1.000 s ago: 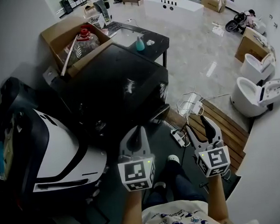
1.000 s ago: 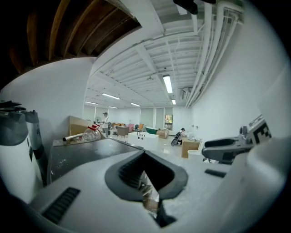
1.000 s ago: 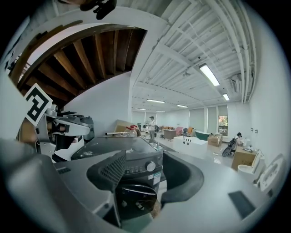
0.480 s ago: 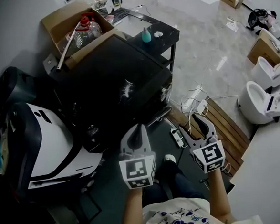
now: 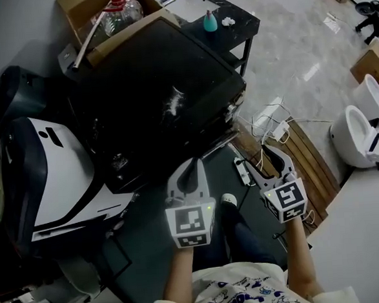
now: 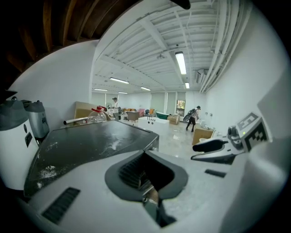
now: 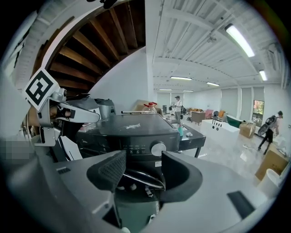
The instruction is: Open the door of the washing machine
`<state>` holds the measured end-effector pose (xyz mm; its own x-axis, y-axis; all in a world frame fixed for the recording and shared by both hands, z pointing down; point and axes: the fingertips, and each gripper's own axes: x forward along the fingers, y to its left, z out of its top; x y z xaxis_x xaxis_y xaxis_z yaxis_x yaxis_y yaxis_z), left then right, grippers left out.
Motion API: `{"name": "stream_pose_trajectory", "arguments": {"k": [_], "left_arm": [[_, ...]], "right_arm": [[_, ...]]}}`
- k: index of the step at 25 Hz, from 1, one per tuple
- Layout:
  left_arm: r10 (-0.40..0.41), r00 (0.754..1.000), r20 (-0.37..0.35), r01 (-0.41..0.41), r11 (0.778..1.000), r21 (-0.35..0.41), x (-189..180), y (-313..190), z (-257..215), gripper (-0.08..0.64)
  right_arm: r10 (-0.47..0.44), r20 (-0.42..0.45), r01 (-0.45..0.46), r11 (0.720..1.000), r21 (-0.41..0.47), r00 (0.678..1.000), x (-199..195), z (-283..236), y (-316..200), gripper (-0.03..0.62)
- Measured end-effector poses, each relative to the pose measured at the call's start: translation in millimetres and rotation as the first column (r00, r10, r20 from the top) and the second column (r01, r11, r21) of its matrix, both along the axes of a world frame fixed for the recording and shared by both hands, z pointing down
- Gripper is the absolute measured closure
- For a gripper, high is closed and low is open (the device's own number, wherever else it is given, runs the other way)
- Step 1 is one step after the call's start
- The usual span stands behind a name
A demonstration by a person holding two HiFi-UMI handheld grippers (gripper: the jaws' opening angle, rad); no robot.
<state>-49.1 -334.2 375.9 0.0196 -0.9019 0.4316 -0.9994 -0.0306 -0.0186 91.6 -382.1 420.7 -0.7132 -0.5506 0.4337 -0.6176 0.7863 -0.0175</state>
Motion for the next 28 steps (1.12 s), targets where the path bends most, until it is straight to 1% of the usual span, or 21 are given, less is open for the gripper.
{"name": "stream_pose_trajectory", "arguments": {"k": [7, 10, 12, 19, 25, 28], "left_arm": [[0.025, 1.000, -0.016, -0.025, 0.998, -0.050, -12, -14, 30, 0.557], [0.062, 0.998, -0.008, -0.062, 0.995, -0.072, -12, -21, 43, 0.557], [0.088, 0.996, -0.003, -0.088, 0.992, -0.090, -12, -23, 52, 0.557], [0.130, 0.991, -0.026, -0.132, 0.984, -0.116, -9, -33, 76, 0.557], [0.166, 0.985, -0.035, -0.169, 0.977, -0.132, -4, -44, 101, 0.557], [0.176, 0.983, -0.046, -0.180, 0.973, -0.142, 0, -48, 113, 0.557]], "right_arm": [[-0.022, -0.059, 0.020, 0.999, -0.035, 0.998, -16, 41, -14, 0.345], [-0.035, -0.083, 0.032, 0.999, -0.043, 0.996, -23, 56, -22, 0.345], [-0.063, -0.122, 0.058, 0.997, -0.046, 0.991, -27, 68, -24, 0.345], [-0.177, -0.232, 0.167, 0.984, -0.061, 0.956, -40, 109, -36, 0.345], [-0.256, -0.272, 0.243, 0.967, -0.082, 0.927, -52, 146, -48, 0.345], [-0.300, -0.305, 0.284, 0.954, -0.096, 0.904, -53, 168, -55, 0.345]]}}
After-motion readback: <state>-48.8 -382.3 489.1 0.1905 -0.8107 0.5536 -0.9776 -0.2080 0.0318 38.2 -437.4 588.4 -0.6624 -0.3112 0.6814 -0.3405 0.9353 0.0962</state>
